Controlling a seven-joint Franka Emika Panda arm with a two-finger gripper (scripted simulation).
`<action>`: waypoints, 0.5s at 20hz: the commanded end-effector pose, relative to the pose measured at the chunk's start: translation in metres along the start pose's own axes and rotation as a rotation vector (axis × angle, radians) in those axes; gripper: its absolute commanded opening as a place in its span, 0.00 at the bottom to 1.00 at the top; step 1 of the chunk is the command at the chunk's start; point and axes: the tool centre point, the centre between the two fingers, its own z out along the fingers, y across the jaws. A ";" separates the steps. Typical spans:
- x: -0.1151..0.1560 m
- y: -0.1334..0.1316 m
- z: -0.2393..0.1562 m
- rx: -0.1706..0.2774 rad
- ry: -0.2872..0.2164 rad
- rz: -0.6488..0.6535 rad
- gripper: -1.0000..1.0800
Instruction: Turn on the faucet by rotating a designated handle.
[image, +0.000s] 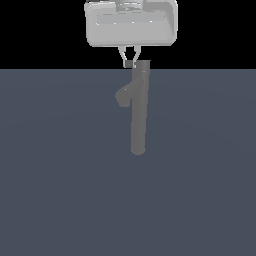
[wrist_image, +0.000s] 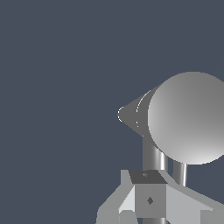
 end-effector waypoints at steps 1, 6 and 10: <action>-0.011 0.020 -0.001 -0.004 -0.014 0.016 0.00; -0.013 0.011 -0.001 -0.001 -0.008 -0.018 0.00; -0.005 0.037 -0.001 -0.003 -0.012 -0.005 0.00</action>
